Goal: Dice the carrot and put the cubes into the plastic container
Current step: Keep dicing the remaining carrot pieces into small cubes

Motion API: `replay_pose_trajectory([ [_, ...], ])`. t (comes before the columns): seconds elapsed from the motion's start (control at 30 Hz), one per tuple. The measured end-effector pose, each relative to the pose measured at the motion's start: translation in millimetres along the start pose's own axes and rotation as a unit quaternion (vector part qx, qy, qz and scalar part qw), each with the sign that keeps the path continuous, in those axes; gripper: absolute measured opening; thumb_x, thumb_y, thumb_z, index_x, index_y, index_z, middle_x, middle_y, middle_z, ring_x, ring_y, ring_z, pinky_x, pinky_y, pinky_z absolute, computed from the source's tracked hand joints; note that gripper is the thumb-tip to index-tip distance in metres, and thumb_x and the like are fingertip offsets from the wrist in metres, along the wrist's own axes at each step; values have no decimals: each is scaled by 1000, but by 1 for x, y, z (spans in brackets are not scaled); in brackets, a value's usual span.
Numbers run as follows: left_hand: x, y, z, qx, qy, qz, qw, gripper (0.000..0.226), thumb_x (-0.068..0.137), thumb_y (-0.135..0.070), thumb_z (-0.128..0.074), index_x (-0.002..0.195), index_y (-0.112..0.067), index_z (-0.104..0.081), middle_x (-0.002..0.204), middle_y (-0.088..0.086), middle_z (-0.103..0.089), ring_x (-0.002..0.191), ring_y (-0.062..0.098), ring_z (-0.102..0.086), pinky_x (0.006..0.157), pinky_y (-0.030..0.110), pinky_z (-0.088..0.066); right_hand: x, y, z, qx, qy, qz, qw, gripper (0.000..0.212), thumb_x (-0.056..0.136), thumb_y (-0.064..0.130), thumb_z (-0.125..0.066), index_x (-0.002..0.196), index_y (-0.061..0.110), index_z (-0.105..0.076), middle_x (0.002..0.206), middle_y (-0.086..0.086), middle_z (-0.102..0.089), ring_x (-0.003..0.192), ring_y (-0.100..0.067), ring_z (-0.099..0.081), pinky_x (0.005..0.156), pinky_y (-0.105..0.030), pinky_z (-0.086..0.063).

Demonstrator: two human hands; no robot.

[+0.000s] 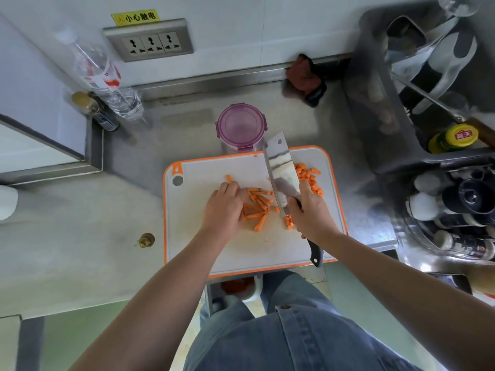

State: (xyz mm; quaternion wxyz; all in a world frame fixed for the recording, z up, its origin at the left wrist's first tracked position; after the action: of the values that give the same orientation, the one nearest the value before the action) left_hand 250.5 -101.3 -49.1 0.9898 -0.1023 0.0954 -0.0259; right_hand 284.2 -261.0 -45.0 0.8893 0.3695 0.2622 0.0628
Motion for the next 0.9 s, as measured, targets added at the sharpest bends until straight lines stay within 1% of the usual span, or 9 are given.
replay_pose_trajectory([
  [0.1, -2, -10, 3, -4, -23, -53, 998, 64, 62, -10, -78, 122, -11, -56, 122, 11, -52, 107, 30, -56, 86, 38, -51, 2, 4, 1, -1, 0, 7, 1000, 3, 101, 18, -36, 105, 18, -36, 65, -6, -50, 48, -17, -46, 37, -37, -48],
  [0.2, 0, -19, -7, 7, 20, -88, 996, 78, 67, -17, -76, 138, -13, -43, 144, 12, -41, 129, 31, -44, 103, 41, -42, 4, 9, 2, -4, -2, 10, 1000, 1, 102, 18, -36, 101, 18, -36, 64, -3, -49, 47, -15, -45, 37, -38, -48],
  [0.3, 5, -18, -10, -19, 38, -55, 998, 80, 78, -38, -66, 146, -12, -32, 149, 9, -35, 138, 27, -33, 113, 39, -30, 5, 12, 3, -7, 0, 10, 1000, 3, 103, 21, -37, 102, 19, -35, 64, -3, -50, 47, -14, -45, 38, -39, -49],
  [0.37, 7, -18, -13, -2, 45, -33, 998, 96, 73, -58, -62, 147, -9, -28, 148, 9, -34, 137, 27, -32, 113, 39, -29, 6, 11, 4, -7, 0, 8, 1000, 5, 103, 22, -37, 99, 20, -34, 62, -3, -49, 47, -15, -44, 38, -41, -49],
  [0.43, 6, -23, -19, 33, 64, -30, 997, 108, 68, -67, -62, 148, -6, -25, 146, 10, -33, 135, 28, -32, 113, 40, -29, 7, 10, 5, -7, 0, 8, 1000, 7, 103, 23, -37, 97, 20, -33, 61, -3, -47, 46, -15, -43, 38, -41, -49],
  [0.5, 5, -27, -24, 58, 64, -32, 996, 99, 73, -61, -64, 147, -6, -27, 141, 10, -35, 131, 28, -35, 110, 39, -30, 8, 9, 5, -9, 0, 8, 1000, 8, 103, 24, -38, 98, 21, -32, 60, -2, -46, 45, -13, -42, 39, -40, -49],
  [0.63, 9, -26, -15, 52, 30, -26, 998, 55, 84, -37, -63, 131, -12, -46, 124, 8, -47, 117, 26, -47, 100, 35, -38, 9, 9, 4, -8, -2, 14, 1000, 6, 103, 24, -39, 100, 21, -34, 61, -1, -47, 44, -11, -42, 39, -38, -48],
  [0.77, 15, -29, -16, 67, 44, -24, 997, 45, 88, -32, -58, 125, -12, -45, 122, 7, -48, 113, 25, -47, 97, 34, -38, 9, 10, 4, -14, -1, 16, 1000, 4, 102, 19, -38, 100, 19, -34, 62, -2, -48, 45, -12, -42, 36, -33, -46],
  [0.9, 23, -40, -23, 103, 71, -21, 992, 39, 90, -22, -54, 125, -9, -42, 122, 9, -48, 112, 27, -47, 95, 35, -38, 9, 10, 4, -17, 1, 13, 1000, 4, 101, 19, -38, 100, 18, -34, 63, -1, -48, 47, -13, -44, 37, -35, -48],
])
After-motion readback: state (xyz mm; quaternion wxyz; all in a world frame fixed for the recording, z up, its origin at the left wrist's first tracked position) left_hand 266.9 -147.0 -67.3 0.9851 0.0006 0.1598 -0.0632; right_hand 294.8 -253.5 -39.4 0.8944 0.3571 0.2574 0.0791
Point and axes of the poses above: each hand's wrist, its own x-axis towards the middle knuckle, its own z-axis out of the back of the hand, y = z × x, the point moved 10 cm from there along x, towards the middle knuckle
